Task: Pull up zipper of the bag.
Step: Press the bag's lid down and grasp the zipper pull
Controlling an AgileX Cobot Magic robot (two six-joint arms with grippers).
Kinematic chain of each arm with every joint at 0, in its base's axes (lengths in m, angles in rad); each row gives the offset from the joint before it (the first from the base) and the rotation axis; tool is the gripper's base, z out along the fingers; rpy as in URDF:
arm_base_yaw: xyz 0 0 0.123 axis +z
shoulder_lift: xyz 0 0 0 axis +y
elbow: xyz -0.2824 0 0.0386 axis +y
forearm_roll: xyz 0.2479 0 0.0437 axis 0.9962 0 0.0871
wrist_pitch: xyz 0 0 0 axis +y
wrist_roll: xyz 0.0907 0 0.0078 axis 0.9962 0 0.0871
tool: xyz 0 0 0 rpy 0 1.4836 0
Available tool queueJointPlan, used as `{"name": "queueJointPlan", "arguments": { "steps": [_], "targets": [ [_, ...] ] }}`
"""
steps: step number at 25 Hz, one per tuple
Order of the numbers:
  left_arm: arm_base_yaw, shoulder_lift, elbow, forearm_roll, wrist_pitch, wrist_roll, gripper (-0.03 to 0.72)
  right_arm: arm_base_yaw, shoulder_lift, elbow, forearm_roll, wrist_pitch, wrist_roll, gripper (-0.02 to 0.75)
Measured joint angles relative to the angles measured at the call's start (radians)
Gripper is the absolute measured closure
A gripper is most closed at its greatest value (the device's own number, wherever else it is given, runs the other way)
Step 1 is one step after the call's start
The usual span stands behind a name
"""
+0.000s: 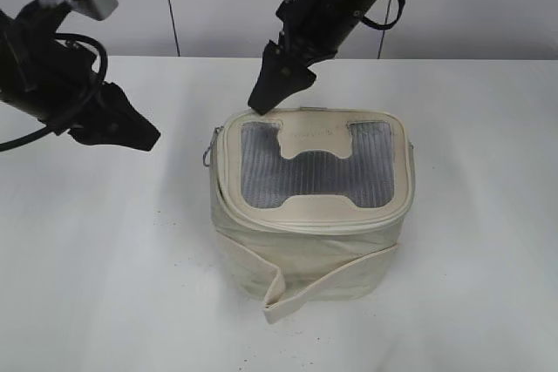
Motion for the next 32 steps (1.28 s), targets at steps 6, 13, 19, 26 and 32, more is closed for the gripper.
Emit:
{"name": "queueJointPlan", "arguments": {
  "steps": [6,13,19,26,32],
  "targets": [
    [0.000,0.000,0.000,0.000,0.017,0.000,0.372,0.000,0.041,-0.019,-0.021,0.048,0.052,0.223],
    [0.000,0.000,0.000,0.000,0.018,0.000,0.367,0.000,0.049,-0.023,-0.016,0.055,0.075,0.323],
    [0.000,0.000,0.000,0.000,0.018,0.000,0.359,0.000,0.028,-0.032,-0.012,0.060,0.114,0.335],
    [0.000,0.000,0.000,0.000,0.029,0.000,0.359,0.000,0.010,-0.035,-0.029,0.060,0.190,0.280],
    [0.000,0.000,0.000,0.000,0.032,0.000,0.359,0.000,0.002,-0.035,-0.087,0.060,0.277,0.274]
  ]
}}
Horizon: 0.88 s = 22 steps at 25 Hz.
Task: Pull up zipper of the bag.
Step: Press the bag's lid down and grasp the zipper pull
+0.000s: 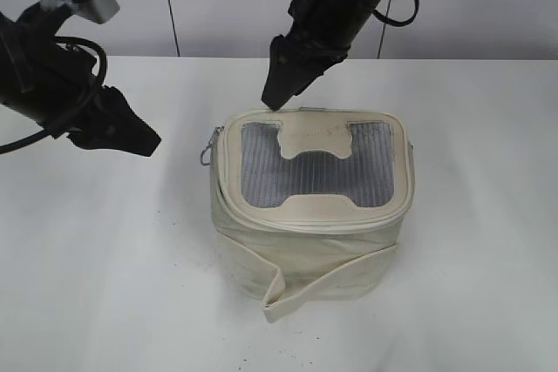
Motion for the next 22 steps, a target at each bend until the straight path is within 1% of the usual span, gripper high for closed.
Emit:
{"name": "queueJointPlan", "arguments": {
  "steps": [3,10,12,16,22],
  "targets": [
    [0.000,0.000,0.000,0.000,0.000,0.000,0.359,0.000,-0.031,0.000,-0.026,0.000,0.012,0.274],
    [0.000,0.000,0.000,0.000,0.000,0.000,0.359,0.000,-0.087,0.064,-0.024,0.000,-0.007,0.274],
    [0.000,0.000,0.000,0.000,0.000,0.000,0.359,0.000,-0.082,0.070,-0.012,0.001,-0.035,0.274],
    [0.000,0.000,0.000,0.000,-0.001,0.000,0.359,0.000,-0.060,0.070,0.052,0.001,-0.106,0.272],
    [0.000,0.000,0.000,0.000,-0.001,0.000,0.359,0.000,-0.017,0.070,0.058,0.001,-0.147,0.272]
  ]
}}
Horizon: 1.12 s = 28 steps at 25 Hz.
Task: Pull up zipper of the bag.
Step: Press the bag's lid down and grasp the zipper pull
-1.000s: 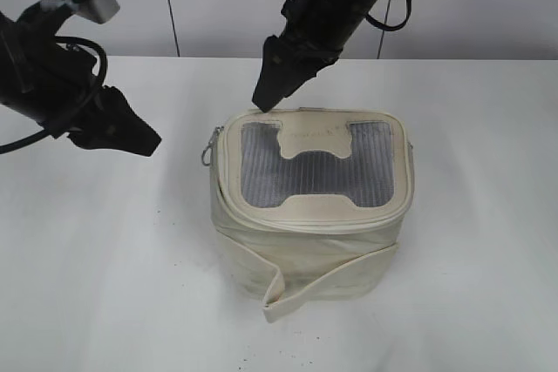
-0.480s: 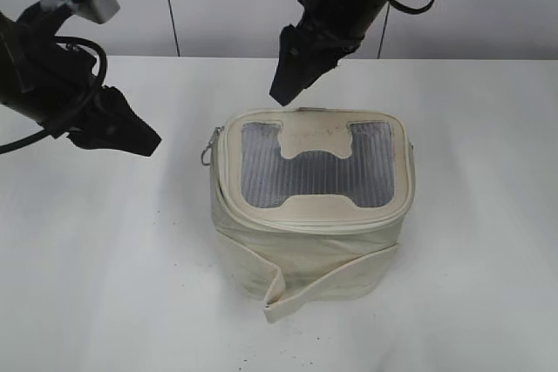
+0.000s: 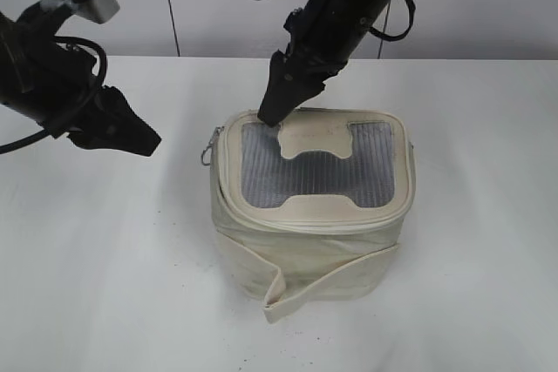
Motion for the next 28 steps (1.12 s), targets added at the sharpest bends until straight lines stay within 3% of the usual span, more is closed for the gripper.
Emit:
{"name": "queueJointPlan", "arguments": {
  "steps": [5,8,10,14,16,20,28],
  "targets": [
    [-0.004,0.000,0.000,0.000,0.001,0.000,0.359,0.000,0.032,-0.001,0.000,0.000,-0.008,0.272],
    [-0.005,0.000,0.000,0.000,0.007,0.000,0.359,0.000,0.048,-0.008,0.007,0.004,-0.009,0.314],
    [-0.005,0.000,0.000,0.000,0.010,0.000,0.358,0.000,0.048,-0.008,0.014,0.011,-0.009,0.385],
    [-0.005,0.000,0.000,0.000,0.010,0.014,0.331,0.000,0.048,-0.019,0.021,0.020,-0.008,0.625],
    [-0.007,0.000,0.000,0.000,0.003,0.031,0.290,0.000,0.050,-0.022,0.024,0.020,-0.008,0.687],
    [-0.023,0.000,0.000,0.003,-0.044,0.051,0.228,0.000,0.053,-0.028,0.026,0.020,0.005,0.688],
    [-0.120,0.006,0.000,0.026,-0.121,0.119,0.214,0.002,0.053,-0.028,0.026,0.020,0.067,0.690]
  ]
}}
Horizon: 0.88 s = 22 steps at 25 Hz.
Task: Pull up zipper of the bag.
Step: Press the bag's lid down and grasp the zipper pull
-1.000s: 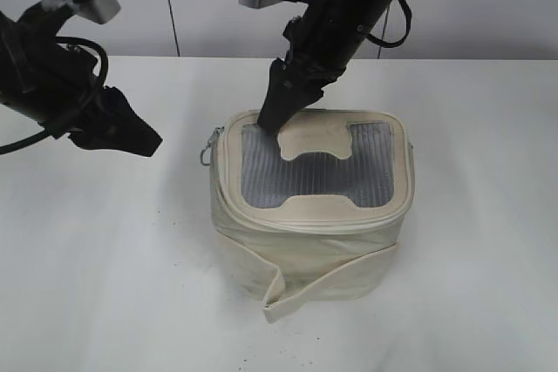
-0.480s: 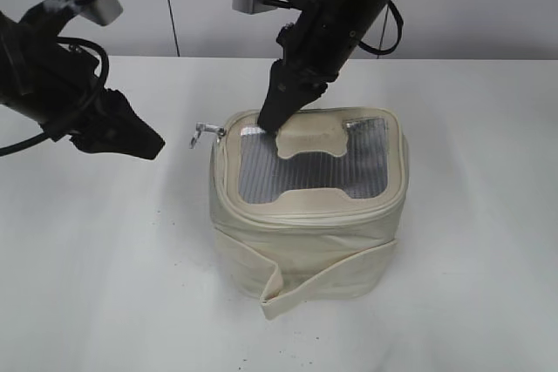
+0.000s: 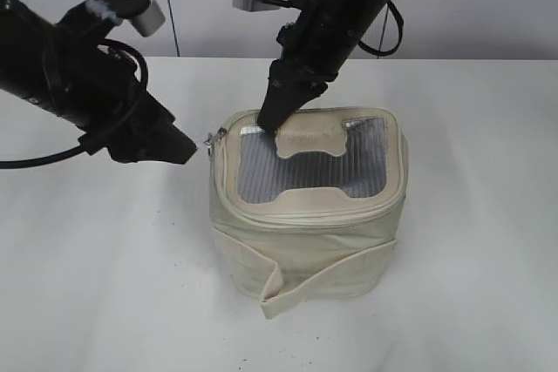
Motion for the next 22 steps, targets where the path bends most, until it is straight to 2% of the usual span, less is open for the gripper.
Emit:
{"name": "queueJointPlan", "arguments": {
  "steps": [7,14,22],
  "targets": [
    [-0.022,0.006,-0.001,0.042,-0.020,0.001,0.214,0.000,0.000,0.000,-0.001,0.000,0.010,0.690],
    [-0.094,0.061,-0.005,0.287,-0.113,0.002,0.214,0.000,0.000,0.000,-0.002,0.000,0.014,0.690],
    [-0.146,0.063,-0.011,0.312,-0.181,0.005,0.214,0.000,0.000,0.000,-0.003,0.000,0.014,0.690]
  ]
}}
